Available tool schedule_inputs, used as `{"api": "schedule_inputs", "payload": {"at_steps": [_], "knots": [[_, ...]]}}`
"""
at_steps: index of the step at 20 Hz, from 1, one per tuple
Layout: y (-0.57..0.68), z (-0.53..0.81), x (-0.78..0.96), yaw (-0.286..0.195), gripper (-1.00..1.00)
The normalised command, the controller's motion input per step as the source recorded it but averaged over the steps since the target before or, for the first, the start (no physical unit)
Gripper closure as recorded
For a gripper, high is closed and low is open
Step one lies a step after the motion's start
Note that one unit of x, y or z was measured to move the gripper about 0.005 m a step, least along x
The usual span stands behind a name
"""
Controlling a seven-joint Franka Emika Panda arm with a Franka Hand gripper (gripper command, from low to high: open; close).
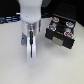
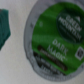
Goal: Open the kcup holder, insert the kcup into the holder, and close the kcup holder
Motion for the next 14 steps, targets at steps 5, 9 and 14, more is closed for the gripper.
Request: {"api": "schedule_inputs", "payload": {"at_steps": [5, 9, 14], "knots": [[-0.01, 0.01, -0.04, -0.118, 1.0], [0.0, 0.01, -0.06, -0.091, 1.0], [0.04, 0.16, 0.01, -0.037, 1.0]]}}
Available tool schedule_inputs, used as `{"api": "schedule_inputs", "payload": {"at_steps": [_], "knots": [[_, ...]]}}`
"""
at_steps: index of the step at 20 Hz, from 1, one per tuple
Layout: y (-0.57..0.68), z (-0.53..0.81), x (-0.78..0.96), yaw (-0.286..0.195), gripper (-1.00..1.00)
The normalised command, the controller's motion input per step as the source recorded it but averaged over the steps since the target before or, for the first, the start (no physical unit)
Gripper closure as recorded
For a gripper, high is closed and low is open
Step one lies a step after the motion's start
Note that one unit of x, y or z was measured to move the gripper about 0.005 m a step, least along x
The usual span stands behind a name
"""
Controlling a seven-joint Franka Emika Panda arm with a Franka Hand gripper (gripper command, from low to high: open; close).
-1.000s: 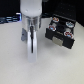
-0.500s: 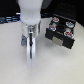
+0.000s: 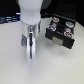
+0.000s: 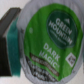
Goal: Open the kcup holder, insert the kcup into the holder, and close the kcup holder
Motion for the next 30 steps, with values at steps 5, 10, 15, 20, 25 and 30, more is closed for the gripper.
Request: {"api": "schedule_inputs", "payload": {"at_steps": [5, 10, 15, 20, 25, 30], "knots": [[0.15, 0.55, 0.04, -0.039, 1.0], [0.35, 0.88, 0.1, -0.009, 1.0], [0.43, 0.83, 0.09, 0.001, 1.0], [0.48, 0.76, 0.09, 0.009, 1.0], [0.57, 0.67, 0.08, 0.025, 1.0], [0.63, 0.55, 0.07, 0.019, 1.0]]}}
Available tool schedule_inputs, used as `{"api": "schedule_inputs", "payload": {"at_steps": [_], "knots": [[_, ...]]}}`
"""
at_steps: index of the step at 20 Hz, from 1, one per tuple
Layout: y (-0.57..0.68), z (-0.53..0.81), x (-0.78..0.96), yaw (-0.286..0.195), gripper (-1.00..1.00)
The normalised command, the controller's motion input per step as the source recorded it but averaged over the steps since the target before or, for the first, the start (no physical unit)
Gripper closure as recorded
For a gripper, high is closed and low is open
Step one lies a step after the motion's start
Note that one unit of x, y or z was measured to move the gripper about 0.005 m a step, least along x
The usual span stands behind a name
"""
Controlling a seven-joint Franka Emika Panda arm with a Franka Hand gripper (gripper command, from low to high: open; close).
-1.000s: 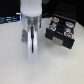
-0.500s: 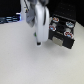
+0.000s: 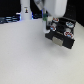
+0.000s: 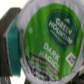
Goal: Open the kcup holder, insert the kcup into the holder, and close the kcup holder
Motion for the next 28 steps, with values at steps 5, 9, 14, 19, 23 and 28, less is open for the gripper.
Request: {"api": "schedule_inputs", "payload": {"at_steps": [5, 9, 14, 19, 23, 28], "knots": [[0.64, 0.39, 0.1, 0.013, 1.0], [0.66, 0.29, 0.12, 0.014, 1.0], [0.65, 0.11, 0.07, 0.025, 1.0], [0.62, 0.01, 0.01, 0.041, 1.0], [0.52, -0.04, 0.0, 0.055, 1.0], [0.34, -0.2, -0.02, 0.092, 1.0]]}}
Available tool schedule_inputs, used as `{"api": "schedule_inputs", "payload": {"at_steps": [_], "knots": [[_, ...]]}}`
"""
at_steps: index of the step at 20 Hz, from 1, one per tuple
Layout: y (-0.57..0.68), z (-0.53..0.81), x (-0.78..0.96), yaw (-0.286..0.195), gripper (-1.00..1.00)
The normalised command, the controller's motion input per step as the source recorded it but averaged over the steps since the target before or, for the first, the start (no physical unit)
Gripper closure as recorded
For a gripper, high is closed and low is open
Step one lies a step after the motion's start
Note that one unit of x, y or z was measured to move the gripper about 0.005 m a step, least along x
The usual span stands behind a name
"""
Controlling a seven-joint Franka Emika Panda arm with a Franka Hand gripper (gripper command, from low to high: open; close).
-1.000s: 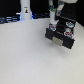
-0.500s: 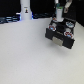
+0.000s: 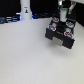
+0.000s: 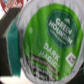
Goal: Open the kcup holder, insert the kcup into the holder, and close the kcup holder
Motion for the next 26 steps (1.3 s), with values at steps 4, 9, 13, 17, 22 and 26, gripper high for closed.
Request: {"api": "schedule_inputs", "payload": {"at_steps": [4, 9, 13, 17, 22, 26], "knots": [[0.2, -0.21, -0.05, 0.064, 1.0], [0.06, -0.21, -0.04, 0.039, 1.0], [0.06, -0.26, -0.03, 0.033, 1.0], [0.0, -0.25, -0.01, 0.002, 1.0], [-0.01, -0.22, 0.02, -0.005, 1.0], [-0.01, -0.14, -0.04, -0.011, 1.0]]}}
